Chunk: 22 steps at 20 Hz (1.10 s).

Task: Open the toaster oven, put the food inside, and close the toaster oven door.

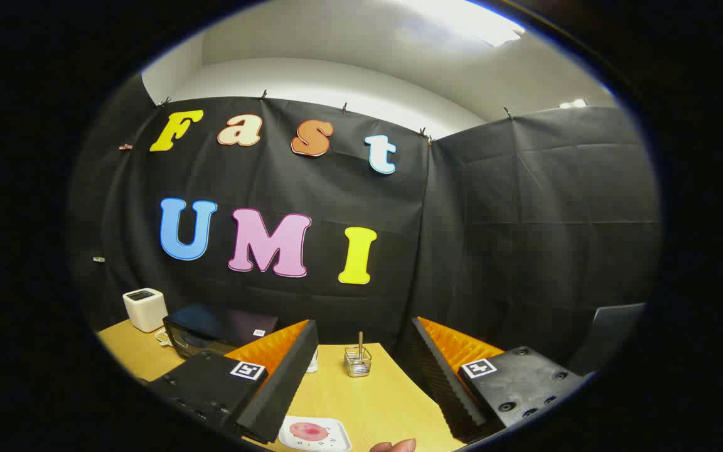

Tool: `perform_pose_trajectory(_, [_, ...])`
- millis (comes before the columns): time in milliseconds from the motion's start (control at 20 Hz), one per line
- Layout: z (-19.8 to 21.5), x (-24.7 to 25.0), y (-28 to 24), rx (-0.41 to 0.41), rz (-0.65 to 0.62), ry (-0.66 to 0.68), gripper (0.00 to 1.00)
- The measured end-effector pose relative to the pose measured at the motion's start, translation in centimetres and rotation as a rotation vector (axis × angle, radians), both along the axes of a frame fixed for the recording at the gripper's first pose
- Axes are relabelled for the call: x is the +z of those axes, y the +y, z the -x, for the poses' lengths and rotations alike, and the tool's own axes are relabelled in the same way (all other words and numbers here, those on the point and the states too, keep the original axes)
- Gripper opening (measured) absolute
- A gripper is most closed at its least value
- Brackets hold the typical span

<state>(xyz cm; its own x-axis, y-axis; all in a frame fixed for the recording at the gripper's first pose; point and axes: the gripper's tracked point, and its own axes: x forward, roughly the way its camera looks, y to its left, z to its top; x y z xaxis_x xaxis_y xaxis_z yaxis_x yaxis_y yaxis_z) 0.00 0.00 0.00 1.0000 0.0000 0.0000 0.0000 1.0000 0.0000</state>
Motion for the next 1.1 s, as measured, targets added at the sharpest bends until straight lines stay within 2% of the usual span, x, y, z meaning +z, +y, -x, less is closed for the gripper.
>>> perform_pose_trajectory(300, [-0.2,-0.1,0.5,-0.003,-0.006,-0.001,0.97])
perform_pose_trajectory(400, [-0.3,0.1,1.3,0.022,-0.011,-0.008,0.97])
perform_pose_trajectory(650, [-0.3,0.3,4.5,0.146,-0.045,-0.010,0.97])
perform_pose_trajectory(1100, [-2.0,0.8,9.9,0.183,-0.091,0.014,0.97])
